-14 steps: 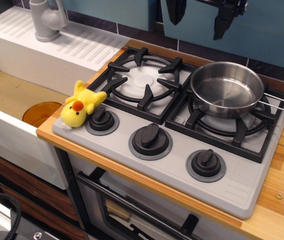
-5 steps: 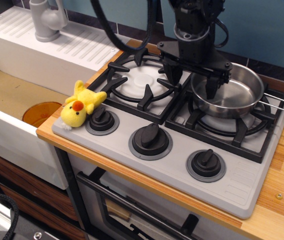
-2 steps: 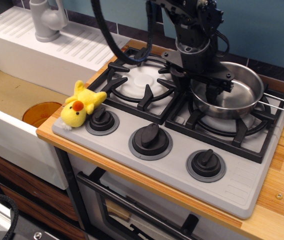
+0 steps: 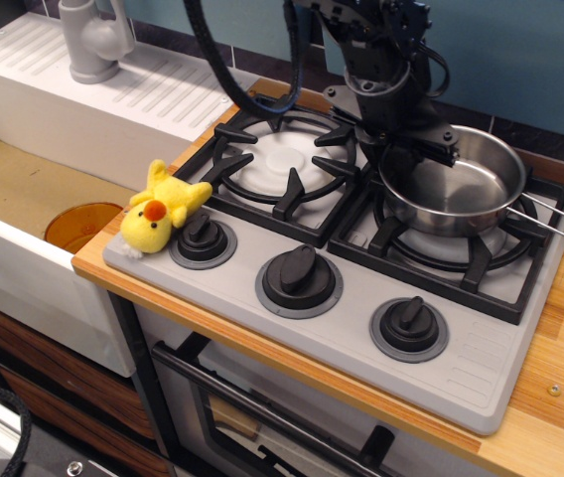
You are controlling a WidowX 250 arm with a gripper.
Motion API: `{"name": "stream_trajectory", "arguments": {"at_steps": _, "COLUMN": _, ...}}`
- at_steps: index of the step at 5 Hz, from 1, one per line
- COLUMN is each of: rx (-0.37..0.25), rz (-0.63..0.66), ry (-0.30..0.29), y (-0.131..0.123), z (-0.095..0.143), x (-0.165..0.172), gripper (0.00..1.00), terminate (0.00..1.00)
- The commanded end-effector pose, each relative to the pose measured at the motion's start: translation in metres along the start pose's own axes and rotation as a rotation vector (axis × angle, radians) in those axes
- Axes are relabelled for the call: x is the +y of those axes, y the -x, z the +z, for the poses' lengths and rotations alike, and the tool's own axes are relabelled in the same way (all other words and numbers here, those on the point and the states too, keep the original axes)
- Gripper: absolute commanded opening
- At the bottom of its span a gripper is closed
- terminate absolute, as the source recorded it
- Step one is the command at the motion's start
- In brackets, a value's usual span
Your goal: Put pan on stove and put stuffedduck in pan
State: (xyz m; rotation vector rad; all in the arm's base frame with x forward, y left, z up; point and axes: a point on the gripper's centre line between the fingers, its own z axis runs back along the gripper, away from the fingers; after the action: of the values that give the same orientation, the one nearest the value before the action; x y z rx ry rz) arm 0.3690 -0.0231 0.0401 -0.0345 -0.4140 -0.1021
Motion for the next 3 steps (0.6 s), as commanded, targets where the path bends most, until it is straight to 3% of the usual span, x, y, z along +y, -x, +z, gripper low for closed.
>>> {"name": "stream_trajectory", "arguments": {"at_steps": 1, "rx": 0.014, "rz": -0.022, "ry": -0.082, "y": -0.017, "z": 0.035, "x": 0.013, "gripper": 0.0, "terminate": 0.0}}
{"name": "stream_trajectory", "arguments": {"at_steps": 3, "rx": 0.093, "rz": -0.031, "ry": -0.17, "y": -0.038, "z": 0.097, "x": 0.012, "gripper": 0.0, "terminate": 0.0}}
